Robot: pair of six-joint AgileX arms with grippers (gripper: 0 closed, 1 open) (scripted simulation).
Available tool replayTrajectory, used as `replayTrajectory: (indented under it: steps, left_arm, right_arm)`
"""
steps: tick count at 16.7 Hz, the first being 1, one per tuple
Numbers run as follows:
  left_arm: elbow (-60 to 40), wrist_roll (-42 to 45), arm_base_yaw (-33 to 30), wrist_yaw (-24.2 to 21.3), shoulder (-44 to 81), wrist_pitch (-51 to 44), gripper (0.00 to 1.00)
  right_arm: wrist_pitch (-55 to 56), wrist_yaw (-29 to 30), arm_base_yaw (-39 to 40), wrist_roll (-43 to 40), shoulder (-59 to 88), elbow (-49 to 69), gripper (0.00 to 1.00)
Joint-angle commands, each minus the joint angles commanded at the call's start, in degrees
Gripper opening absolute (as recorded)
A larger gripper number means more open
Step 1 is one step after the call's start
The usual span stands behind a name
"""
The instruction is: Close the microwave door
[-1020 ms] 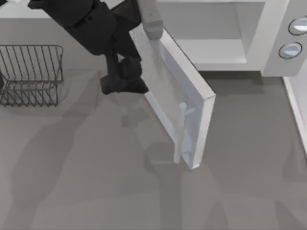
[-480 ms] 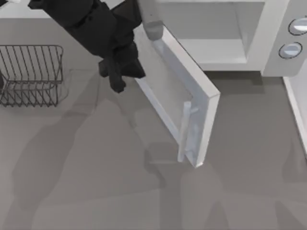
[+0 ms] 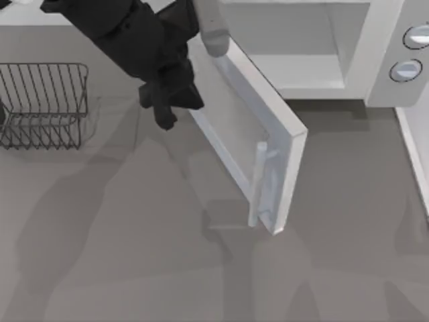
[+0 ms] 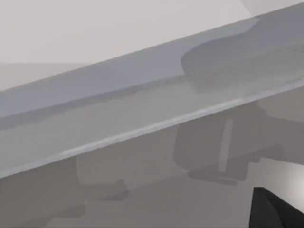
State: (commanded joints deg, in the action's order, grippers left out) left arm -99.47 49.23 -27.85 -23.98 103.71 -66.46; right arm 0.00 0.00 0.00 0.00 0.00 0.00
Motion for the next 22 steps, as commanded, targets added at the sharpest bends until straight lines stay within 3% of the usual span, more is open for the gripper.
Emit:
replayTrajectory:
  steps: [22]
  left_arm:
    - [-5.3,-6.2,-5.7,2.0,4.3,1.2,0.0]
  right_arm:
    - [0.0,0.0,0.0,0.0,0.0,0.0,1.0]
